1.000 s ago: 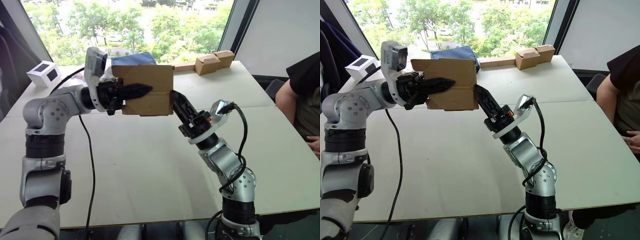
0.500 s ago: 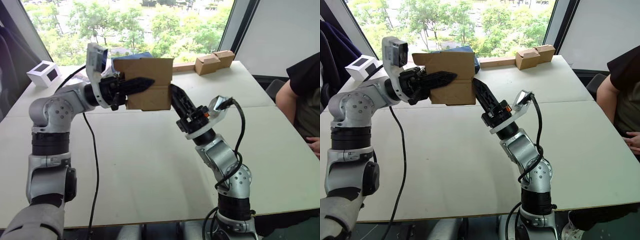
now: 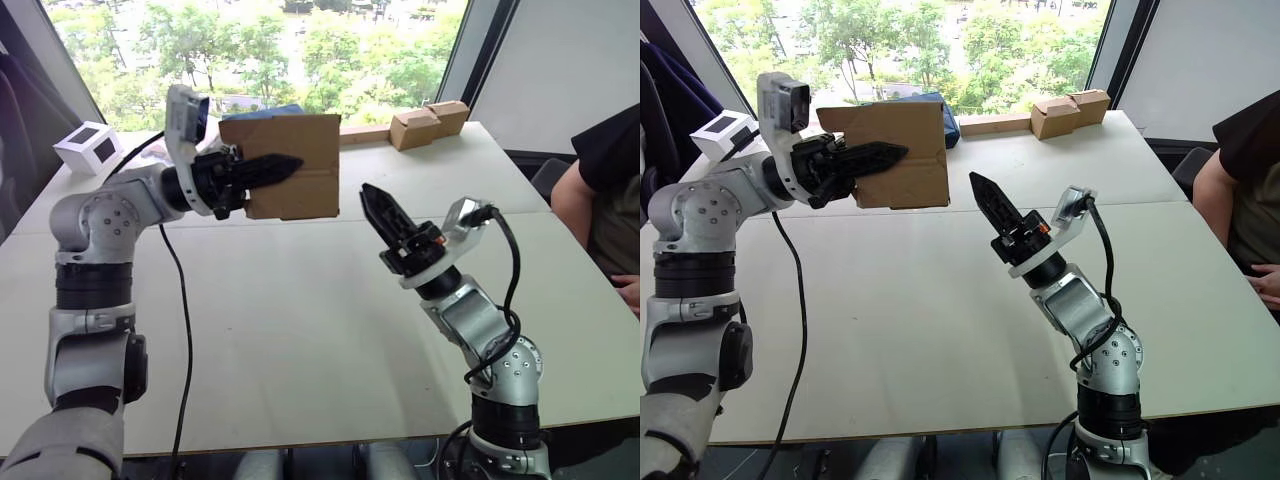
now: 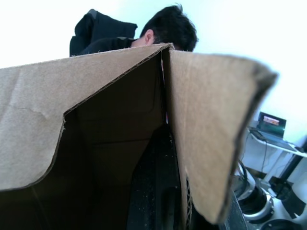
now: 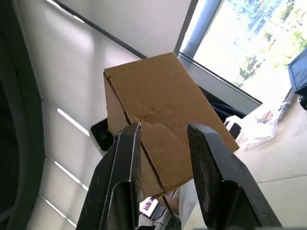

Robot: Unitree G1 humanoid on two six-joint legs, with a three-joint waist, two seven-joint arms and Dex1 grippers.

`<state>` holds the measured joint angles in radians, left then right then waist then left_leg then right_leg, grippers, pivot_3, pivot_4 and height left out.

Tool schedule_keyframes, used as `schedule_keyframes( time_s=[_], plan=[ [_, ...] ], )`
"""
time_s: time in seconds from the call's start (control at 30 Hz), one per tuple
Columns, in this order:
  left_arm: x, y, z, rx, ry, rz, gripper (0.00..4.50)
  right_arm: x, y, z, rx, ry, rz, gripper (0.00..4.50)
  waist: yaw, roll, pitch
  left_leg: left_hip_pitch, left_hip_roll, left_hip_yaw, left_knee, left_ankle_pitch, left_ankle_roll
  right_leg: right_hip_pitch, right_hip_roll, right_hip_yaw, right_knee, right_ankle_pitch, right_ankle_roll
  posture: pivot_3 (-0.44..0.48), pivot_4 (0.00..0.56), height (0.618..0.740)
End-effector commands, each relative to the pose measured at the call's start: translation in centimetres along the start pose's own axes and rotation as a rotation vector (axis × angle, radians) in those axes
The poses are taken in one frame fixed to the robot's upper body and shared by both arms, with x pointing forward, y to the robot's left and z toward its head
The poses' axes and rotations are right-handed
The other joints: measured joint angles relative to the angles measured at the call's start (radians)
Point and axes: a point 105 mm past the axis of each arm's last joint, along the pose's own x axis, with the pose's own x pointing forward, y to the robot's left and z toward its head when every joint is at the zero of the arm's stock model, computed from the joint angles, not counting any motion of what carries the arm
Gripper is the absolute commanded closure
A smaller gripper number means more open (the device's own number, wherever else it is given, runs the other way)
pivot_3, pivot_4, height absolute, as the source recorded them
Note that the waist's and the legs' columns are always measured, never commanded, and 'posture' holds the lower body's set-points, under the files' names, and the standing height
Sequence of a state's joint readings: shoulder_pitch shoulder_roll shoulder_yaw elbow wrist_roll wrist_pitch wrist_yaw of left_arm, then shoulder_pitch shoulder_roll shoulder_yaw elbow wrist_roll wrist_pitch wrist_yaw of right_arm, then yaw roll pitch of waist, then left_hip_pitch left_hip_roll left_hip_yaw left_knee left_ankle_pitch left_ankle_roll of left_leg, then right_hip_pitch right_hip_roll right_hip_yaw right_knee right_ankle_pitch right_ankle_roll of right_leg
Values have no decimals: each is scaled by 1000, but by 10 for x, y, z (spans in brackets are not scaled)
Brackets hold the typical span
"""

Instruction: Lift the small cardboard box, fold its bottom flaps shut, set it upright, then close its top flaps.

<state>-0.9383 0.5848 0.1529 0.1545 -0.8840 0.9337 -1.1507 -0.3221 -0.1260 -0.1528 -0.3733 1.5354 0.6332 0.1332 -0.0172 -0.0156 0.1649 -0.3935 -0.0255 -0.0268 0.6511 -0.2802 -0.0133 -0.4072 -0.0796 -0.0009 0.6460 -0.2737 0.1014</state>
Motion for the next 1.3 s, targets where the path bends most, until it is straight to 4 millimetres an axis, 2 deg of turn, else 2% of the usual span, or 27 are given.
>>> schedule_keyframes(
  time_s=[0.03, 0.1, 0.17, 0.43, 0.63, 0.73, 0.83, 0.9, 1.03, 1.17, 1.3],
  plan=[
    [-2, -9, 12, 32, -29, -33, 4500, 0, 8, 8, -25, -33, 25, 3258, 0, 0, 0, 0, 0, 0, 0, 0, 0, 0, 0, 0, 0, 0, 0, 0, 150, 737],
    [-3, -9, 13, 24, -34, -33, 4500, -1, 5, 8, -43, -35, 9, 3751, 0, 0, 0, 0, 0, 0, 0, 0, 0, 0, 0, 0, 0, 0, 0, 0, 150, 737],
    [-4, -9, 13, 18, -37, -31, 4500, 0, 4, 7, -77, -17, 1, 4472, 1, 0, 0, 0, 0, 0, 0, 0, 0, 0, 0, 0, 0, 0, 0, 0, 150, 737],
    [-1, -8, 12, 5, -37, -37, 4500, 8, 12, -16, -153, 95, 42, 4472, 0, 0, 0, 0, 0, 0, 0, 0, 0, 0, 0, 0, 0, 0, 0, 0, 150, 737],
    [3, -5, 1, -9, 5, -35, 4500, 13, 20, -41, -200, 205, 96, 4472, 3, 0, 0, 0, 0, 0, 0, 0, 0, 0, 0, 0, 0, 0, 0, 0, 150, 737],
    [3, -3, -1, -14, 14, -32, 4500, 12, 17, -42, -215, 208, 84, 4472, 2, 0, 0, 0, 0, 0, 0, 0, 0, 0, 0, 0, 0, 0, 0, 0, 150, 737],
    [1, 2, -5, -10, 63, -2, 4500, 0, 3, -29, -254, 187, 2, 4472, 3, 0, 0, 0, 0, 0, 0, 0, 0, 0, 0, 0, 0, 0, 0, 0, 150, 737],
    [1, 6, -7, 35, 142, 26, 4500, -15, -6, -20, -308, 210, -56, 4472, 5, 0, 0, 0, 0, 0, 0, 0, 0, 0, 0, 0, 0, 0, 0, 0, 150, 737],
    [4, 12, -15, 147, 433, 54, 4500, -51, -19, -10, -494, 407, -158, 4472, 6, -1, 0, -1, -2, 0, 1, 0, 1, 1, -1, 0, -1, 0, 0, 0, 150, 737],
    [5, 25, -38, 263, 849, 64, 4500, -82, -24, -5, -717, 680, -230, 4472, 6, 0, 1, 0, -1, 0, 1, -1, 2, 2, 0, 0, -1, -1, 1, 0, 150, 737],
    [17, 37, -57, 369, 1098, 65, 4500, -101, -28, -8, -882, 889, -249, 4472, 7, -1, 1, 0, -1, 0, 2, -2, 4, 4, 1, 0, -2, -2, 3, 0, 150, 737]
  ],
)
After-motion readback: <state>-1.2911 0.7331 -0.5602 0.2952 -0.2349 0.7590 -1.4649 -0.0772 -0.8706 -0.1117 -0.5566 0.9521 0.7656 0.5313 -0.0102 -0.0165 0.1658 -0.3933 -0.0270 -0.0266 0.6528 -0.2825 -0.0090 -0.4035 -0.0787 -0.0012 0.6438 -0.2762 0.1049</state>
